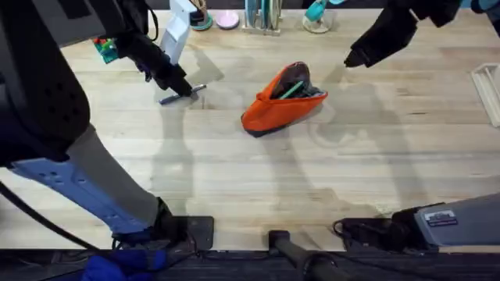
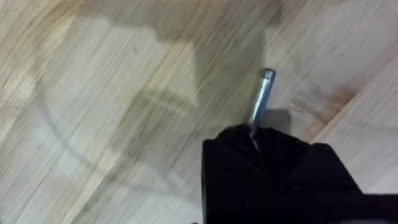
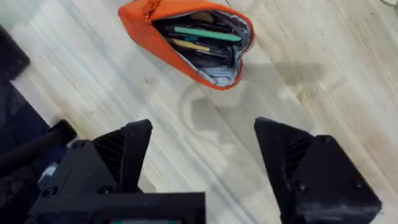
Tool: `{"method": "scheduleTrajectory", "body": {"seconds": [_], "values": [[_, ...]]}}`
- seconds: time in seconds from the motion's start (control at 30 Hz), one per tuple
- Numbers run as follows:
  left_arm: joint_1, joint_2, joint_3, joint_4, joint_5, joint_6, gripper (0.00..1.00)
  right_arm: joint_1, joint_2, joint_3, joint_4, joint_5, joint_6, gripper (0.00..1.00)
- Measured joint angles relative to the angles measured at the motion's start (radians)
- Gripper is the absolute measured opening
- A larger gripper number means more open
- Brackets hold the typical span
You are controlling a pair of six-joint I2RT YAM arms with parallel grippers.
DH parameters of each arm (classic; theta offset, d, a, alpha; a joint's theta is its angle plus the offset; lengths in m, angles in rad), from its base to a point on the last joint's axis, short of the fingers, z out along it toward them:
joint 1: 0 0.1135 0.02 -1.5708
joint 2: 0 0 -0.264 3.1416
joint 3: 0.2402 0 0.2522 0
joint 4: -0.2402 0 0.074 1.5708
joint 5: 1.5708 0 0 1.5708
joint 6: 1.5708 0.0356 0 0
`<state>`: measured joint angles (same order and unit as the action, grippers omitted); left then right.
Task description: Unzip the bag, pick up the pens from the table one at a time and place them inside, then zip the bag closed.
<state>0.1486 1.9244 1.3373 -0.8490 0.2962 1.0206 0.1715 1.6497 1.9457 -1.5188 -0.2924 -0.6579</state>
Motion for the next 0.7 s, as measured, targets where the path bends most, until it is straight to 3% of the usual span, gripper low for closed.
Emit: {"method": "scheduleTrajectory", "body": {"seconds": [0.4, 0.7], "values": [[0.000, 0.007, 0.014, -0.006, -0.004, -0.004, 0.042, 0.000, 0.000, 0.000, 0.003, 0.000, 0.000, 0.996], [0.000, 0.019, 0.076, -0.092, -0.008, -0.040, 0.042, 0.000, 0.000, 0.000, 0.010, 0.000, 0.000, 0.995]]}}
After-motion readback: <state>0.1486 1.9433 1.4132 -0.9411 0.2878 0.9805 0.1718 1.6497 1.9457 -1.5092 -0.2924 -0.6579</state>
